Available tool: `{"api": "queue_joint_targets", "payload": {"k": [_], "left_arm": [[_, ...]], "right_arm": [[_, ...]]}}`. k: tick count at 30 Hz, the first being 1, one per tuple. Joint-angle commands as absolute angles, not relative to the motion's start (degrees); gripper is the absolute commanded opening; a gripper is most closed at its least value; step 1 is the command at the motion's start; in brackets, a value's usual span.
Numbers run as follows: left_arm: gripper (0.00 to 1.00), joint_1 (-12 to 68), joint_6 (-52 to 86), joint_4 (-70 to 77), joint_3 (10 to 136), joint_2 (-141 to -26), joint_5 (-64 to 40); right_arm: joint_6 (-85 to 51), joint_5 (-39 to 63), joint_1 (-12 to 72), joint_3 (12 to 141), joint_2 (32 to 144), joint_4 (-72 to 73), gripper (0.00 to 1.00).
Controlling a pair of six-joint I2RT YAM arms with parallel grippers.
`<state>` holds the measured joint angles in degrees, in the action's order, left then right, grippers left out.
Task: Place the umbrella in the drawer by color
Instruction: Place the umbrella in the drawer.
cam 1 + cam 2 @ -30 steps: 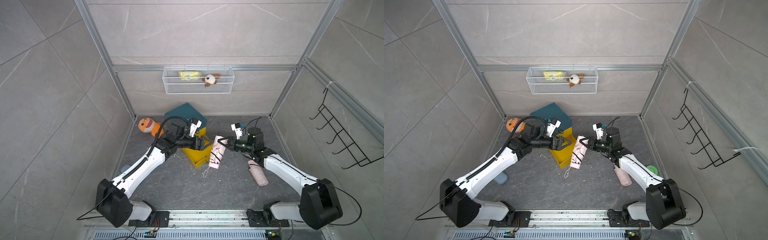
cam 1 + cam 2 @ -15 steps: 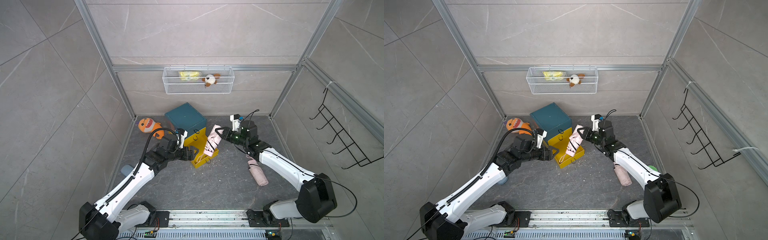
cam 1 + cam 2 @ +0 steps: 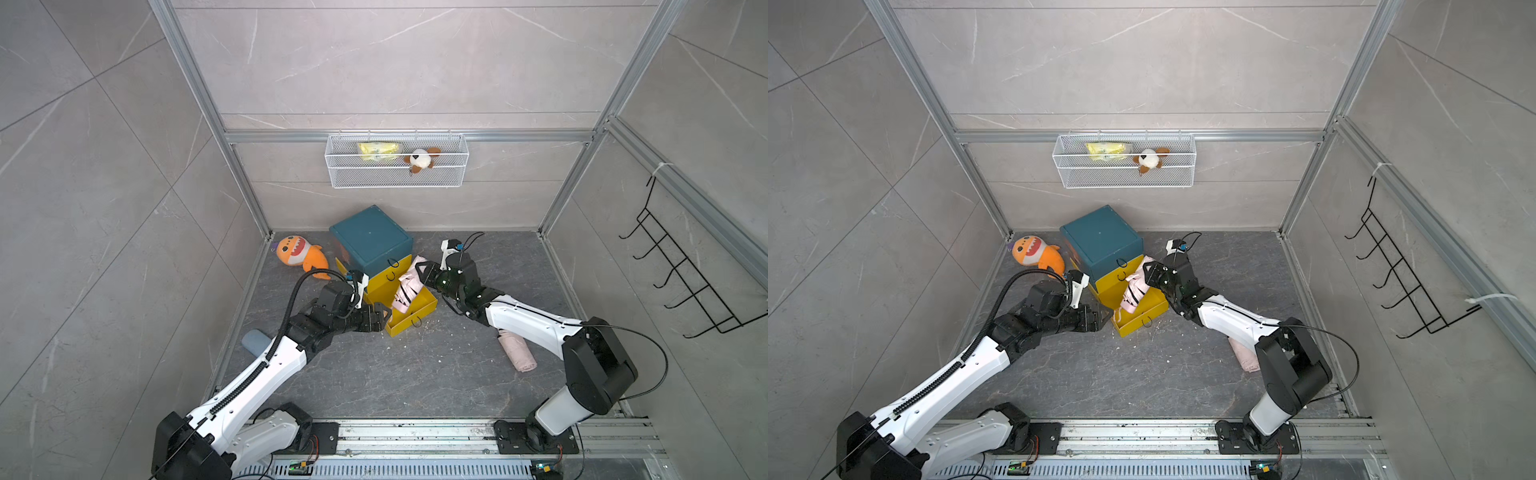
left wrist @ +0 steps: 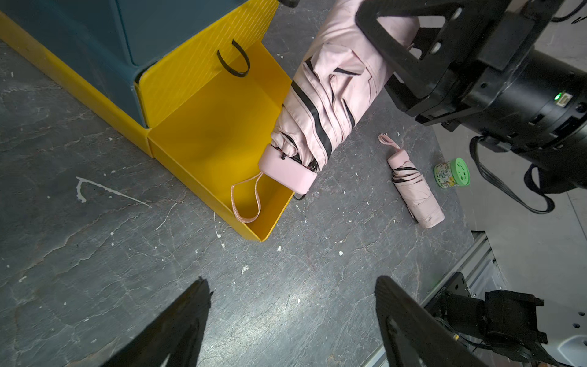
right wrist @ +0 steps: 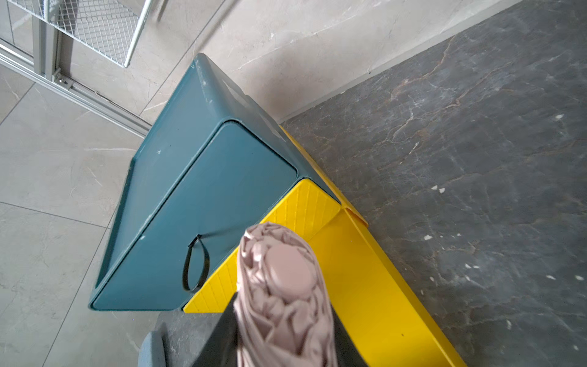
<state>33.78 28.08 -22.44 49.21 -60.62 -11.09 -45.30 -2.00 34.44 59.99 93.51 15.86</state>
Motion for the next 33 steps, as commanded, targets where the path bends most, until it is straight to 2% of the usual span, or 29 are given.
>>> {"api": "queue_joint_targets", "payload": {"k": [1,23,28,33], "left_arm": [[0.85,34.12,28.63,-19.25,49.4,-60.49,-12.3],[0.85,34.1,28.61,-17.97,48.36,-61.25,-12.35],[0.85,34.18,28.79,-17.36,48.01,-61.55,-12.43],[0.85,34.2,28.91,-17.05,47.99,-61.83,-12.48]], "right_arm": [[-47.19,-7.33,35.65,58.99,95.11,23.37,0.32],[-50.36,-12.29,42.0,56.15,103.27,27.27,0.34],[-50.98,-12.99,42.45,52.7,102.64,28.29,0.38],[-50.04,-14.86,42.46,50.47,100.36,27.96,0.56]]}}
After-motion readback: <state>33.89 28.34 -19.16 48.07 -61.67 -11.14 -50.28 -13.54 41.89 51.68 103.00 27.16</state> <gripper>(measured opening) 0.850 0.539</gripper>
